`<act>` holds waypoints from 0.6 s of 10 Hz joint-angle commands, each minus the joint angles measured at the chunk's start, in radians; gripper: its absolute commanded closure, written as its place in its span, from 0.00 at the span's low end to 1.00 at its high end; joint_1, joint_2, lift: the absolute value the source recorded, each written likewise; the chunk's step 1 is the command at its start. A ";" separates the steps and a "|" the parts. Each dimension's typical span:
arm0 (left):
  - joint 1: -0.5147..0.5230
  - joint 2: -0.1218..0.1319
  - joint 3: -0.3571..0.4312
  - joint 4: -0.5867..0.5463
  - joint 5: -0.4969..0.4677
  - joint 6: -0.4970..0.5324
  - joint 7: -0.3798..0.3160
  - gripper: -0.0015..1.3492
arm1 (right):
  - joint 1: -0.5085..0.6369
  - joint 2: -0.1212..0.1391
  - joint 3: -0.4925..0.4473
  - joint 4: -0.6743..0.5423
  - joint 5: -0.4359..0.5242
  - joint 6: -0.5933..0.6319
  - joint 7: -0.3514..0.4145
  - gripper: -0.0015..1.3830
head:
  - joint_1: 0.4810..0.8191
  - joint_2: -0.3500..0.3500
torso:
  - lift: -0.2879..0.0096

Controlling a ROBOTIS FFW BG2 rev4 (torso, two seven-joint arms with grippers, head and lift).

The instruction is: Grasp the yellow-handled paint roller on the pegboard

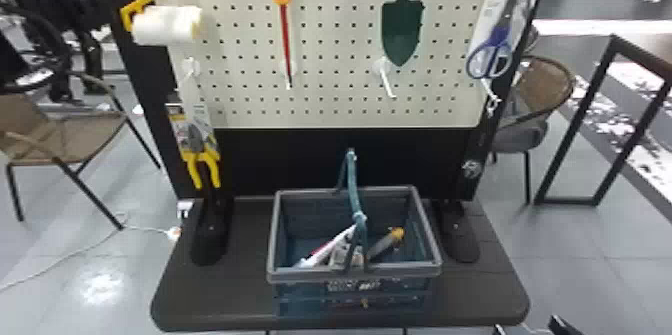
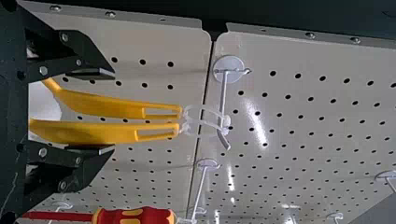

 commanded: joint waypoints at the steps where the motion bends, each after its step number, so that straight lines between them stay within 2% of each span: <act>1: 0.000 -0.004 0.000 0.000 0.000 0.001 -0.002 0.90 | -0.002 0.000 0.000 0.001 0.001 0.000 0.000 0.22 | 0.20 0.50 | 0.63; 6: 0.005 -0.012 0.008 0.000 0.002 0.002 -0.003 0.90 | -0.002 0.000 0.000 0.004 0.000 0.000 0.000 0.22 | 0.20 0.50 | 0.63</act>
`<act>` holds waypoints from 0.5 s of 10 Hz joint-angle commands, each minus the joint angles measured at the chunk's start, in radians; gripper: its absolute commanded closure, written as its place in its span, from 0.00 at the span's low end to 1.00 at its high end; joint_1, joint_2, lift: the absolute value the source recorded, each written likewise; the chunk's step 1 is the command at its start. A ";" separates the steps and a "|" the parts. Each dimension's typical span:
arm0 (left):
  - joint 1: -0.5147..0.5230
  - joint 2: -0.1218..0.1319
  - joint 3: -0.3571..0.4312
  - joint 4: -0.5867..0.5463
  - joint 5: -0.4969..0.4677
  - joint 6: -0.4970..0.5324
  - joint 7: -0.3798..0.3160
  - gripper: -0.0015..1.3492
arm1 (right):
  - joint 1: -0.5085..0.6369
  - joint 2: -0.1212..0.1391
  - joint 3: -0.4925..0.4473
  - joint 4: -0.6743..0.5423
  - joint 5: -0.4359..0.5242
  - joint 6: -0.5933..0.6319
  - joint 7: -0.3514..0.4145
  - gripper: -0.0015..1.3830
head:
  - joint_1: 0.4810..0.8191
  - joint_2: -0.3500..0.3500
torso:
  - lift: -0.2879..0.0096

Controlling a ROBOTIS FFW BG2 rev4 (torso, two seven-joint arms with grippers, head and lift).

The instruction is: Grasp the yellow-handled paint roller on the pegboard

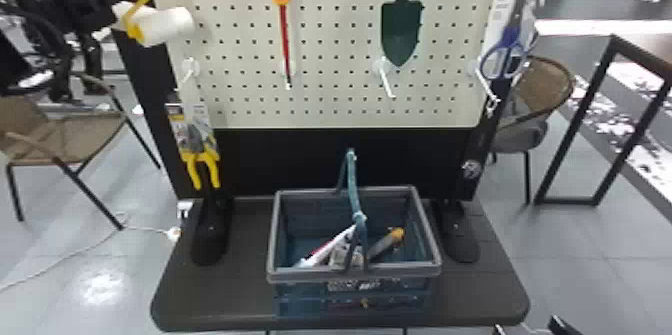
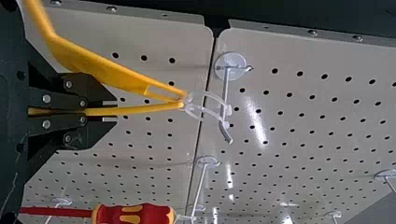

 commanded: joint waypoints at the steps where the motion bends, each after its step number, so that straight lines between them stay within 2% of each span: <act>1: 0.001 -0.003 0.001 0.000 0.000 0.000 0.000 0.90 | 0.000 0.000 0.000 0.000 0.000 0.000 0.000 0.22 | 0.20 0.50 | 0.63; 5: 0.004 -0.008 0.008 0.000 0.000 0.000 -0.002 0.90 | -0.001 0.000 0.000 0.003 -0.002 -0.001 0.000 0.22 | 0.20 0.50 | 0.63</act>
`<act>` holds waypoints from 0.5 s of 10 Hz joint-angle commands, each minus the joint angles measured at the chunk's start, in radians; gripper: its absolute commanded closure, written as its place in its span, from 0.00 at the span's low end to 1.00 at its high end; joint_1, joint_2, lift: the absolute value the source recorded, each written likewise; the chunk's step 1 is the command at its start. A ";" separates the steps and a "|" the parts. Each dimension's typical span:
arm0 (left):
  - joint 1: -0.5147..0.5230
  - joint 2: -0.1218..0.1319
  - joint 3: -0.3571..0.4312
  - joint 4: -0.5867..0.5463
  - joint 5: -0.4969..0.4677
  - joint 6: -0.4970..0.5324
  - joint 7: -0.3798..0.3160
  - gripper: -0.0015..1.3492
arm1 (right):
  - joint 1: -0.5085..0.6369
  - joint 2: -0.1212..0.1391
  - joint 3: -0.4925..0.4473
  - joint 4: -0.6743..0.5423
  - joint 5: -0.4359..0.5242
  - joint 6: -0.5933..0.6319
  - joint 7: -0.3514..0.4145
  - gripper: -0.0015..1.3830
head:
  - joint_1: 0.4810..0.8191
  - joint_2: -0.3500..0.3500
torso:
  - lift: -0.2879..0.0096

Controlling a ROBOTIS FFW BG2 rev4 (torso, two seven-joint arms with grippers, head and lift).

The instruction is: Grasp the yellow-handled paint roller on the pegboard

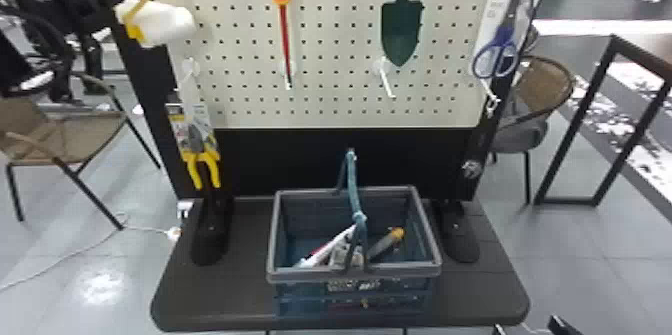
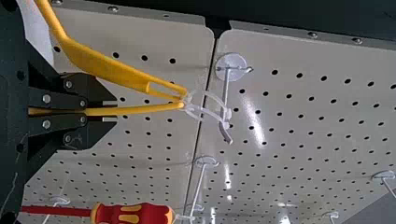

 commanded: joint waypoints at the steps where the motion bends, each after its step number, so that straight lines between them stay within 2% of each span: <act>1: 0.000 -0.002 0.000 0.000 0.000 0.000 0.000 0.90 | 0.000 0.000 0.000 0.001 0.000 -0.002 0.000 0.22 | 0.20 0.50 | 0.63; 5: 0.004 -0.011 0.005 0.000 0.000 0.000 -0.002 0.90 | -0.003 0.000 0.000 0.002 -0.001 -0.003 0.000 0.22 | 0.20 0.50 | 0.63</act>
